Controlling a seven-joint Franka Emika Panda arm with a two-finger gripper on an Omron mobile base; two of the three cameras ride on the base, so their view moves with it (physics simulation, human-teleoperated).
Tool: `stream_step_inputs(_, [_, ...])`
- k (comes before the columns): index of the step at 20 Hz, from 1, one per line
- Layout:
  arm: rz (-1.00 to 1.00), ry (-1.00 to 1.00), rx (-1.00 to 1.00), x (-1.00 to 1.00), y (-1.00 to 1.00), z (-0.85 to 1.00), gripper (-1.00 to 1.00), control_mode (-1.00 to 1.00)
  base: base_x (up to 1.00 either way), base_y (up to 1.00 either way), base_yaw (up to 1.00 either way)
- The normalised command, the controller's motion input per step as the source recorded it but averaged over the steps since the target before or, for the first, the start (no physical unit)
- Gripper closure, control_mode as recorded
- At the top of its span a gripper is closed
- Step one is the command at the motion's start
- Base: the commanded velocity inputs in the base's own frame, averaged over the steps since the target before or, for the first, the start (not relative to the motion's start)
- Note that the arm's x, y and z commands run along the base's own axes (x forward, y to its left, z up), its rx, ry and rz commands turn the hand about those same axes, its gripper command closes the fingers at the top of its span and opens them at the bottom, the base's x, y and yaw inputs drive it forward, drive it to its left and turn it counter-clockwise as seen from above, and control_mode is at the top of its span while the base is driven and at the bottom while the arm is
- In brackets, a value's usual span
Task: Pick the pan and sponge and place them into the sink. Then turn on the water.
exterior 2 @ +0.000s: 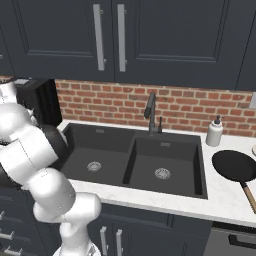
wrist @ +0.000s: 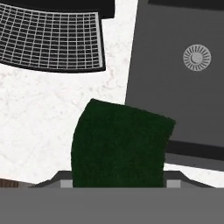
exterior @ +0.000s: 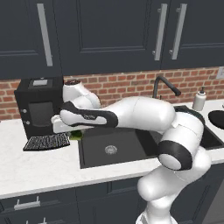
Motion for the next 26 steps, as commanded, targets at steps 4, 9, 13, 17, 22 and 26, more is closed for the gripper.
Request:
stream_step_inputs(4, [-0.02, 0.19, 0.0, -0.12, -1.0, 0.26, 1.0, -1.0, 0.0, 0.0, 0.0])
stream_step_inputs(9, [-0.03, 0.09, 0.0, -0.19, -1.0, 0.02, 1.0, -1.0, 0.0, 0.0, 0.0])
stream_step_inputs(13, [-0.01, 0.02, -0.02, -0.14, -1.0, 0.0, 1.0, -1.0, 0.0, 0.0, 0.0])
stream_step_inputs(17, [0.0, 0.0, -0.06, -0.01, -1.0, 0.0, 1.0, -1.0, 0.0, 0.0, 0.0])
stream_step_inputs(22, [0.0, 0.0, -0.05, 0.0, -1.0, 0.0, 1.0, -1.0, 0.0, 0.0, 0.0])
stream_step_inputs(26, [0.0, 0.0, -0.06, 0.0, -1.0, 0.0, 1.0, -1.0, 0.0, 0.0, 0.0])
